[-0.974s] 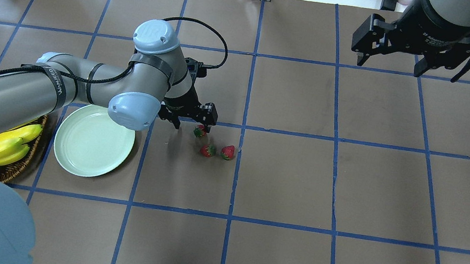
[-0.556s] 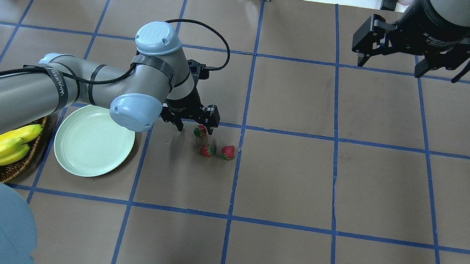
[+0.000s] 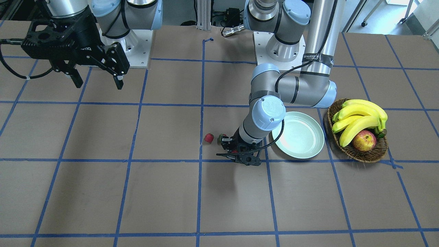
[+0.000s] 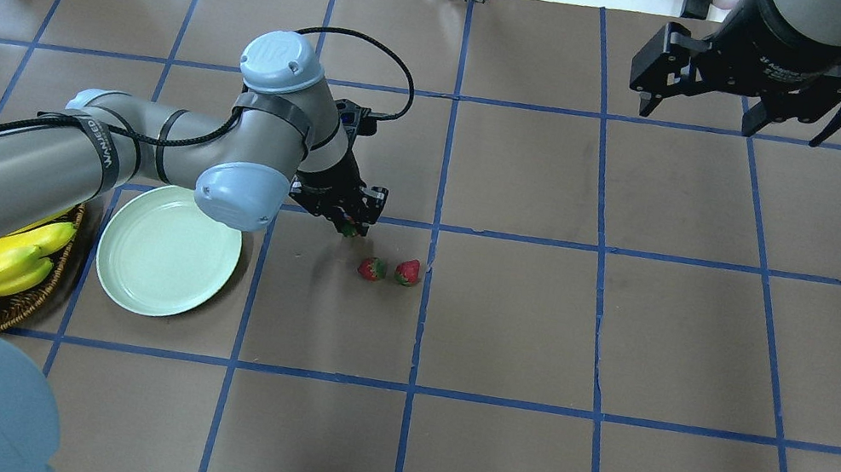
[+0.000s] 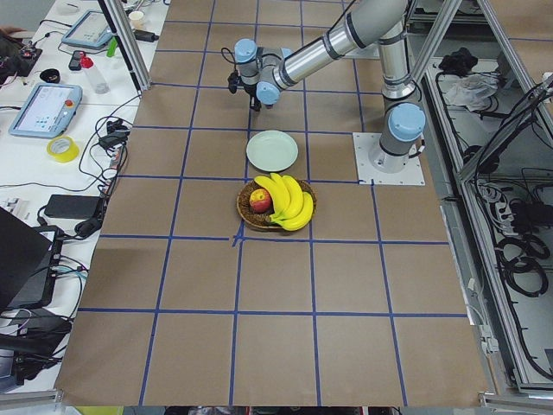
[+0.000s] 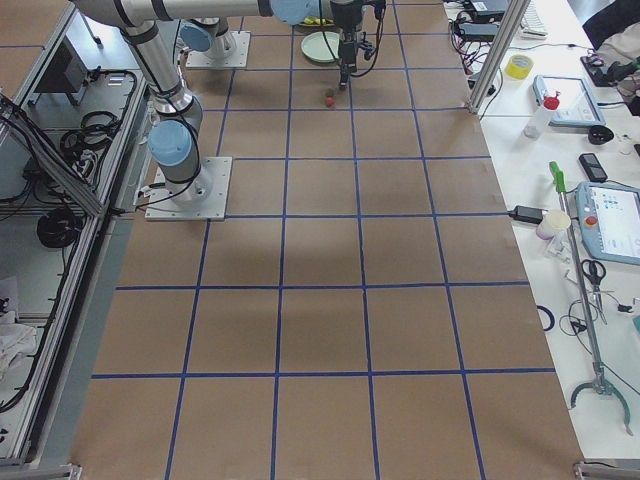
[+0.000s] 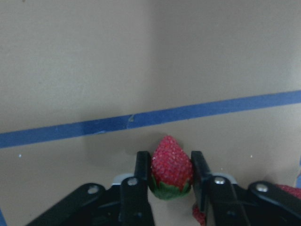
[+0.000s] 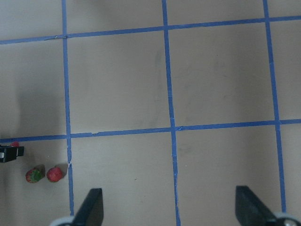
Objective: Collect all strawberries into plate
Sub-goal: 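Carry the strawberry onto the green plate and open the left gripper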
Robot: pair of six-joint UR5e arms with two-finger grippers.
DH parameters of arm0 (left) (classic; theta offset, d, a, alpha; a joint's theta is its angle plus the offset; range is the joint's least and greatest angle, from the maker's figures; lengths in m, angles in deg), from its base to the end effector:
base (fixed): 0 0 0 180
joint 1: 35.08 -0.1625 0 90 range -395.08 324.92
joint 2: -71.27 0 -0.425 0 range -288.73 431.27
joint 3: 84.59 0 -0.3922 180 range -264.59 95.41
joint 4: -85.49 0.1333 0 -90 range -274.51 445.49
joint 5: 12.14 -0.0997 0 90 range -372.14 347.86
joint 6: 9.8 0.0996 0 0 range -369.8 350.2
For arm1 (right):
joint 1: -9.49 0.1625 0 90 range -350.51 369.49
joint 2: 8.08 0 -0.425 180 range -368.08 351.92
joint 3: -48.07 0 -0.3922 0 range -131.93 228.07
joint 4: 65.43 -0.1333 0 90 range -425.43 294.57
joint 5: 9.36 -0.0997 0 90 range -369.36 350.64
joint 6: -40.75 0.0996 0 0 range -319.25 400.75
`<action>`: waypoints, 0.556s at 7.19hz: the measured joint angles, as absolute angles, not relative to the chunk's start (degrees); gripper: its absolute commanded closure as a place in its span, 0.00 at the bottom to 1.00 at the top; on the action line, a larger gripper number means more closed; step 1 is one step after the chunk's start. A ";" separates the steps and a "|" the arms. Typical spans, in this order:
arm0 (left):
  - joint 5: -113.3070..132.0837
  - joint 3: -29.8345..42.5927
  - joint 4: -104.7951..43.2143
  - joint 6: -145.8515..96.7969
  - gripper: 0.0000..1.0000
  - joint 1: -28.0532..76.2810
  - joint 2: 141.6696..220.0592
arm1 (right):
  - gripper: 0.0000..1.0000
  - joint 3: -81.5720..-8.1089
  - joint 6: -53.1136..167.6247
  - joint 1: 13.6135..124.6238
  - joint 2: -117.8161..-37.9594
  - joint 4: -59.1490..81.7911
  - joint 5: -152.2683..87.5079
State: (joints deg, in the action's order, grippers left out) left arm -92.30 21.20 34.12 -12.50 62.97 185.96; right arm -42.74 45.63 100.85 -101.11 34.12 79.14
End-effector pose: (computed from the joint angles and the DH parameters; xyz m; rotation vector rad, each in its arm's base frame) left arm -0.2290 -0.5456 0.1927 -0.1346 -2.9697 -0.0718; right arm 0.1474 -0.4840 0.5250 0.0907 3.0870 -0.3157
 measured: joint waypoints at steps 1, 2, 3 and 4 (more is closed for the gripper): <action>-93.00 18.37 31.68 -12.43 1.00 61.97 184.84 | 0.00 -42.68 45.68 100.89 -101.13 34.26 79.14; -94.15 15.07 26.49 -12.35 1.00 59.58 183.59 | 0.00 -42.52 45.67 100.85 -101.16 34.28 79.33; -95.29 13.07 21.36 -11.11 1.00 56.04 182.23 | 0.00 -42.43 45.65 100.83 -101.16 34.27 79.37; -97.05 13.14 18.60 -8.16 1.00 52.04 180.89 | 0.00 -42.46 45.66 100.83 -101.16 34.25 79.33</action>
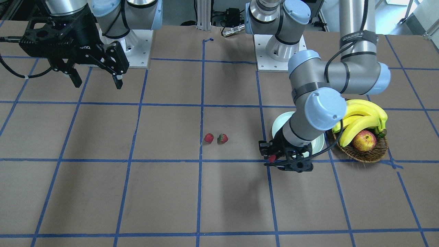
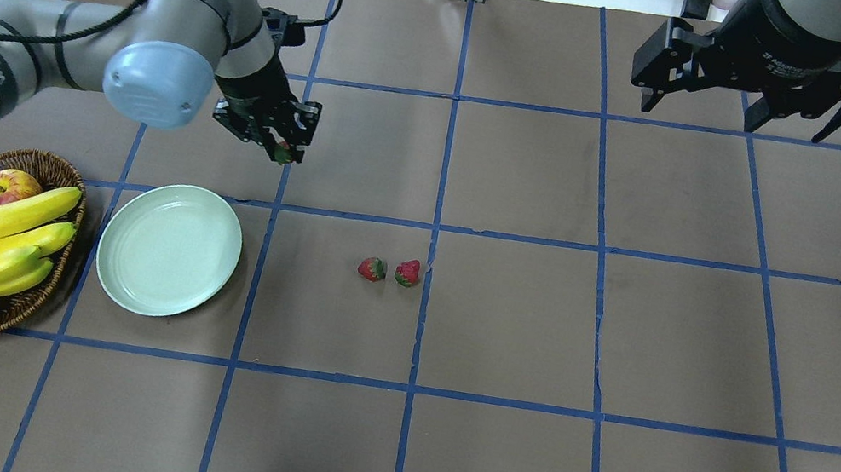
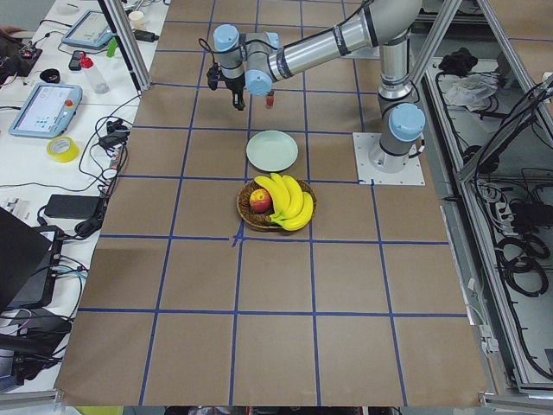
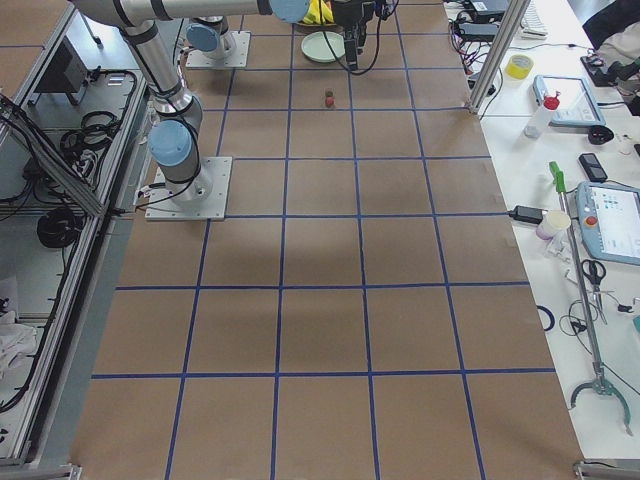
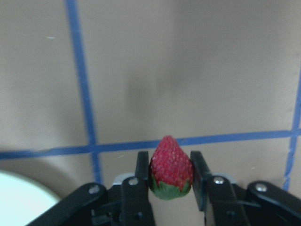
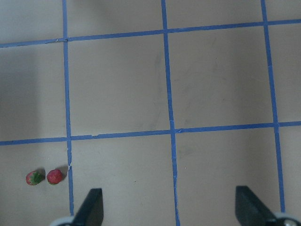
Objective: Collect all strawberries into plate
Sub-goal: 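Carry the strawberry onto the green plate and open the left gripper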
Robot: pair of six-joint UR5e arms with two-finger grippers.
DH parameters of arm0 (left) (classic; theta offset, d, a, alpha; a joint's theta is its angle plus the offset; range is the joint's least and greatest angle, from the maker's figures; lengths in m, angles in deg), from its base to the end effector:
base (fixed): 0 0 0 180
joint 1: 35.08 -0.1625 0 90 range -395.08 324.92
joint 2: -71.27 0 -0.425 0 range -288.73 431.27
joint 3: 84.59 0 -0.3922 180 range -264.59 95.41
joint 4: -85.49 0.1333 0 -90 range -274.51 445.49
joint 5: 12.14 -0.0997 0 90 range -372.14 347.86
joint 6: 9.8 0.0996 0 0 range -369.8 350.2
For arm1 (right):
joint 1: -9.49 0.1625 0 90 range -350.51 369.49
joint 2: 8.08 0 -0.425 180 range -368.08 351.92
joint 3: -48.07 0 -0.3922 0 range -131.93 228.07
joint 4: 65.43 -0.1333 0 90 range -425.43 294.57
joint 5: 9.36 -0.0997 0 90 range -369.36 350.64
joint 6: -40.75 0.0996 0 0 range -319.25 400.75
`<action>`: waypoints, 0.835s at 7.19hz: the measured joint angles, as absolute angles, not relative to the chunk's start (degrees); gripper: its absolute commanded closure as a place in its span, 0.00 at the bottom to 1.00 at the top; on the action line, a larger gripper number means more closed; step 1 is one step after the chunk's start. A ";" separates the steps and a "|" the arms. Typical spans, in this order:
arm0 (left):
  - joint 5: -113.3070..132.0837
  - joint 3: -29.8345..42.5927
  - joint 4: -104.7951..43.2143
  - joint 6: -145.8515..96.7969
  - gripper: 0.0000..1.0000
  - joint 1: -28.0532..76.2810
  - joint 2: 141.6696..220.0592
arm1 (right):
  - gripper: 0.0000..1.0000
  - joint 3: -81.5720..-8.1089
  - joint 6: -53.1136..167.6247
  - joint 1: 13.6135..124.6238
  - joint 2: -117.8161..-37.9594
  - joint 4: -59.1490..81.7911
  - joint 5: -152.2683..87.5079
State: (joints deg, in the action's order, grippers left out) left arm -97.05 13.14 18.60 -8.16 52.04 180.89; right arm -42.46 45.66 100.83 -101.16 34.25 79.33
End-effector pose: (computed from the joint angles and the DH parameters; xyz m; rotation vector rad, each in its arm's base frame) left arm -0.1127 -0.5896 0.2763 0.0380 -3.0478 -0.1074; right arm 0.1469 -0.4842 0.5281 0.0925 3.0885 -0.3286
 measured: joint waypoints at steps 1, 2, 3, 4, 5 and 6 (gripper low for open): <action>-99.64 14.37 17.81 -4.98 1.00 48.45 180.09 | 0.00 -42.54 45.65 100.85 -101.16 34.24 79.37; -101.65 16.06 17.36 -1.69 1.00 45.29 179.69 | 0.00 -42.64 45.59 100.88 -101.16 34.24 79.54; -102.49 18.32 17.11 0.72 1.00 42.42 179.45 | 0.00 -42.74 45.28 100.89 -101.18 34.24 79.70; -102.74 20.88 17.10 2.18 1.00 39.87 179.29 | 0.00 -42.76 44.31 100.89 -101.21 34.18 79.79; -102.82 23.02 17.10 2.92 1.00 38.22 179.24 | 0.00 -42.73 43.07 100.92 -101.23 34.00 79.83; -102.80 24.32 17.04 2.96 0.48 37.48 179.19 | 0.00 -42.63 42.49 100.98 -101.26 33.75 79.83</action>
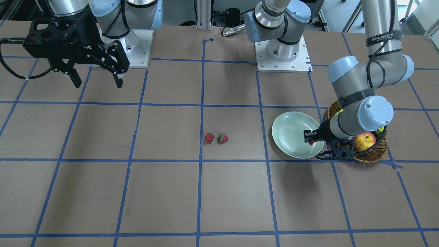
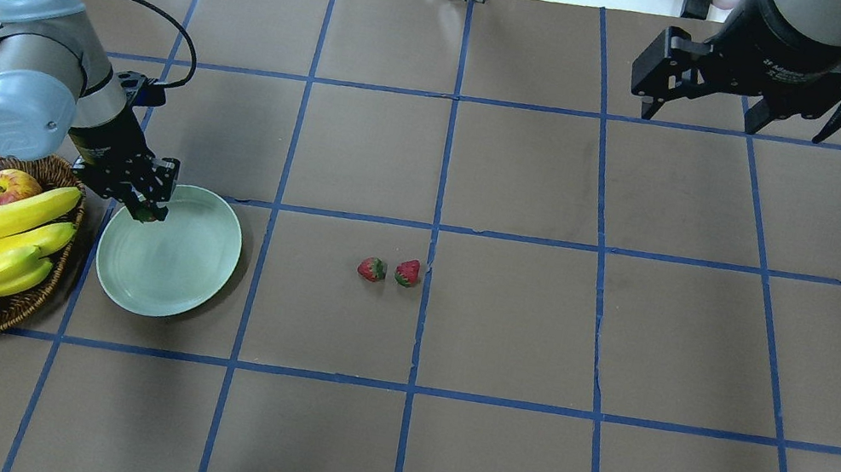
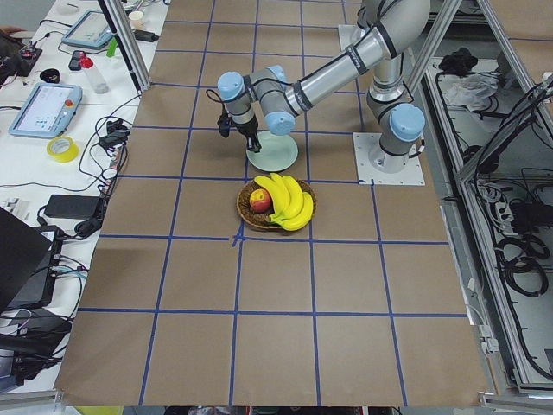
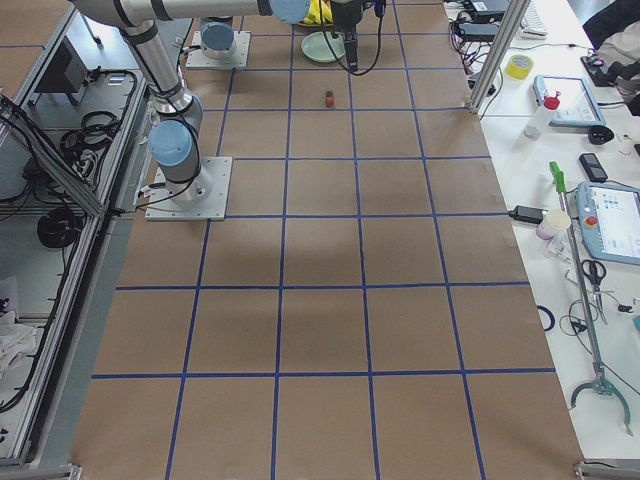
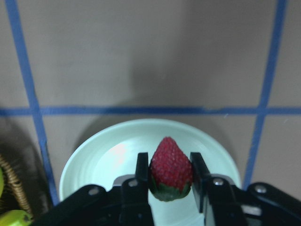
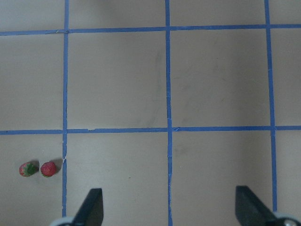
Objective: Collect all strawberries into plate
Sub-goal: 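Carry the strawberry onto the green plate and open the left gripper, then move the left gripper back to the remaining strawberries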
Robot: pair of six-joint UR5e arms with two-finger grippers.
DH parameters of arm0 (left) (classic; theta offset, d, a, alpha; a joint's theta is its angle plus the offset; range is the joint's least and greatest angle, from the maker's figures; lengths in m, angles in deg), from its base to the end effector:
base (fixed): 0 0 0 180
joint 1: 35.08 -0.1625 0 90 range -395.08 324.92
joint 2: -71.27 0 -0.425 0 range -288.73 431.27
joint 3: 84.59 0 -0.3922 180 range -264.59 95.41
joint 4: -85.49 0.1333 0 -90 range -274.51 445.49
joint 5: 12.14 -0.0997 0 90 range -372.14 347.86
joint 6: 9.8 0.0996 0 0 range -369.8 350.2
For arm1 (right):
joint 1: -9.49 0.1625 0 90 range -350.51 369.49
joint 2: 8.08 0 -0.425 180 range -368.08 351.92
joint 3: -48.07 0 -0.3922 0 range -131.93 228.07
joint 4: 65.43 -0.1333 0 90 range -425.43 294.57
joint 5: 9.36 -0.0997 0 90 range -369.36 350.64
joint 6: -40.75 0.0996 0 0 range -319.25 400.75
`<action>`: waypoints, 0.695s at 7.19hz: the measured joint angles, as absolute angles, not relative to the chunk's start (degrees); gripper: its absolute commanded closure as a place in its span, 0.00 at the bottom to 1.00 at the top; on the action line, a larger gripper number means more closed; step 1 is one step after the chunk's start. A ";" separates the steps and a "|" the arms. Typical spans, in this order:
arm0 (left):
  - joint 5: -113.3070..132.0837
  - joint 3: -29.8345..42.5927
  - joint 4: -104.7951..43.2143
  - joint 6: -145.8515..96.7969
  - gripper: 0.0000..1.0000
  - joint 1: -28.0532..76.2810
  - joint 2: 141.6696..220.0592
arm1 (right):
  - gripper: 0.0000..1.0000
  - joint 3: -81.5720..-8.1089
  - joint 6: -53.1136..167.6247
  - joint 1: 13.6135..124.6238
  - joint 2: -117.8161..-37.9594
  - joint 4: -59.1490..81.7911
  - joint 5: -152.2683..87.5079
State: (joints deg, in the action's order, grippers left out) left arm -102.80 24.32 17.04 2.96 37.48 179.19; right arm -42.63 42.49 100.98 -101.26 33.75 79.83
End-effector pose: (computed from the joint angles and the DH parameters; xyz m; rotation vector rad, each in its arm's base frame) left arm 0.0282 -0.5306 0.2094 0.1225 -3.0548 -0.4005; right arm 0.1473 -0.4824 0.5264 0.0045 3.1057 -0.3164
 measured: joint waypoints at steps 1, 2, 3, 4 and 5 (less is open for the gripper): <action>-102.63 25.08 16.83 2.96 0.00 37.22 179.08 | 0.00 -42.53 42.31 101.03 -101.35 33.52 79.87; -102.40 25.52 16.56 3.20 0.00 37.15 178.95 | 0.00 -42.52 42.33 101.05 -101.41 33.42 80.01; -102.27 25.59 16.07 3.00 0.00 37.14 178.80 | 0.00 -42.55 42.34 101.07 -101.41 33.38 80.07; -102.13 25.06 15.34 2.42 0.00 37.35 178.49 | 0.00 -42.66 42.27 101.07 -101.42 33.39 80.06; -101.46 23.65 14.79 1.63 0.00 38.24 177.96 | 0.00 -42.80 42.21 101.07 -101.42 33.42 80.02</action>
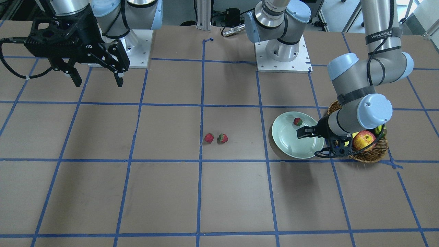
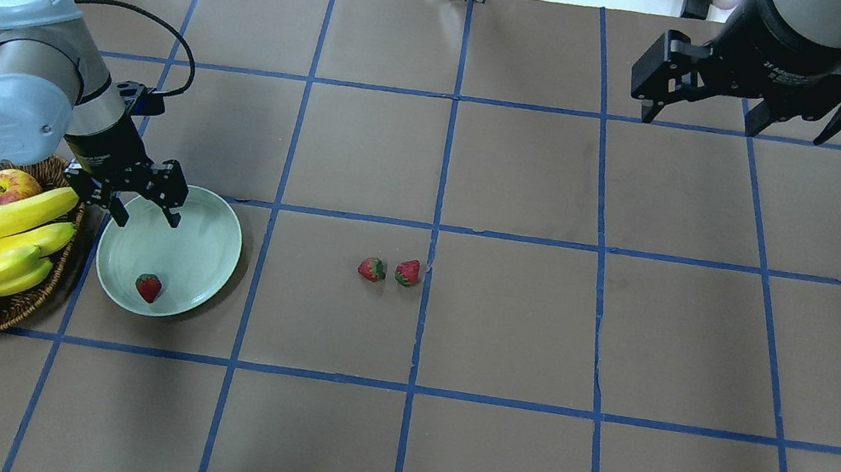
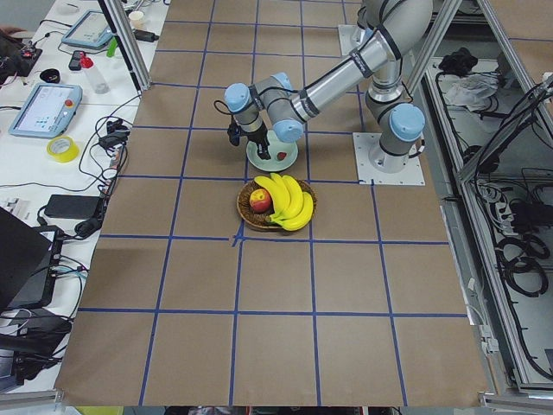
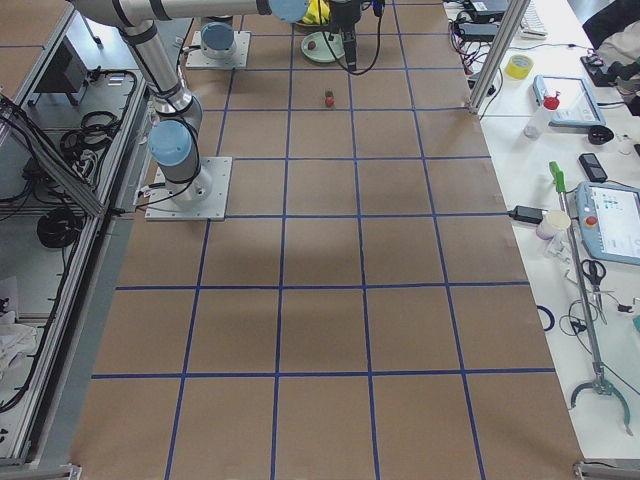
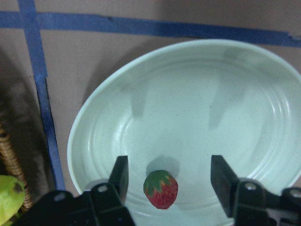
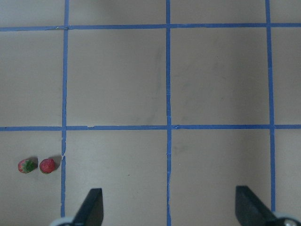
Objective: Collect all strawberries into plate
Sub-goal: 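Move the left gripper back to the remaining strawberries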
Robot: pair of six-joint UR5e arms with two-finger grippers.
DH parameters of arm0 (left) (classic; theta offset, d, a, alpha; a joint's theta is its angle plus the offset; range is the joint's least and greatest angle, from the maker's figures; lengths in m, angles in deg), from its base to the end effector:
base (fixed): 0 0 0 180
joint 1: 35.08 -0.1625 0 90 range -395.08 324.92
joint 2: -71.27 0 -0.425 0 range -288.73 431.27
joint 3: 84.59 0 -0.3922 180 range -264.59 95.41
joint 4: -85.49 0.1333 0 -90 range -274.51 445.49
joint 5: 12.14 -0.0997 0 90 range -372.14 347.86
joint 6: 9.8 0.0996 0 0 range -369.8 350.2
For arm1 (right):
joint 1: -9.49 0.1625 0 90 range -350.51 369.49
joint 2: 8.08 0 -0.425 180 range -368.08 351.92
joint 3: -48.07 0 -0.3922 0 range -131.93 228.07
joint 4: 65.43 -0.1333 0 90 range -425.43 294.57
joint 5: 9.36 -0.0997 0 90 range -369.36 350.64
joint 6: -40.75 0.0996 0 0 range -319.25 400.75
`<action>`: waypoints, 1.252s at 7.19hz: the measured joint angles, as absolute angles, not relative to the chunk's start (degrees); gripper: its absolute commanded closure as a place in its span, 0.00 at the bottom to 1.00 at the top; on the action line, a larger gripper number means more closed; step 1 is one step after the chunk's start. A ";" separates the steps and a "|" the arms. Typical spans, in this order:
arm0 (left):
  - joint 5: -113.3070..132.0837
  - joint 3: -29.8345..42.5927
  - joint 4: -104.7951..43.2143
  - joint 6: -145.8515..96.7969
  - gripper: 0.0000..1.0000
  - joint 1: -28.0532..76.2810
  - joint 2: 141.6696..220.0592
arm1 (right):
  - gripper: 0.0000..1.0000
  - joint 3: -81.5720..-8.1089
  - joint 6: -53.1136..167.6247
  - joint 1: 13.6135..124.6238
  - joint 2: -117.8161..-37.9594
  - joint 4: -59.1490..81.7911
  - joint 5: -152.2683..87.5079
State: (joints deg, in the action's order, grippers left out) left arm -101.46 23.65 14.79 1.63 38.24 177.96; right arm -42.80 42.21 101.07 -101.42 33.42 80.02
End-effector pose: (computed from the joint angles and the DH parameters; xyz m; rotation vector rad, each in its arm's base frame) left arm 0.0184 -0.5298 0.2223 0.1416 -3.0346 -0.4001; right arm 0.1477 -0.4805 0.5256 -0.0049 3.1104 -0.3077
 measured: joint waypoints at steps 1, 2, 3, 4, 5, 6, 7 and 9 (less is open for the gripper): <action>-99.45 21.47 14.29 -0.51 0.00 40.61 177.29 | 0.00 -42.86 42.15 101.07 -101.42 33.42 80.04; -97.38 19.58 14.27 -3.35 0.00 44.47 176.82 | 0.00 -42.91 42.11 101.07 -101.42 33.41 80.06; -96.35 18.39 15.50 -6.48 0.00 49.59 176.76 | 0.00 -42.95 42.06 101.07 -101.42 33.41 80.07; -95.86 18.01 18.13 -9.84 0.00 54.09 177.05 | 0.00 -42.97 42.02 101.07 -101.42 33.41 80.09; -95.59 18.12 21.22 -12.33 0.00 57.75 177.53 | 0.00 -42.97 42.00 101.07 -101.43 33.43 80.10; -95.51 18.29 22.94 -13.15 0.00 60.50 178.04 | 0.00 -42.96 41.99 101.09 -101.45 33.44 80.11; -95.48 18.85 23.77 -12.25 0.00 62.40 178.77 | 0.00 -42.99 41.99 101.10 -101.45 33.45 80.11; -95.40 21.14 24.29 -7.17 0.00 63.87 180.22 | 0.00 -43.06 41.99 101.08 -101.42 33.45 80.12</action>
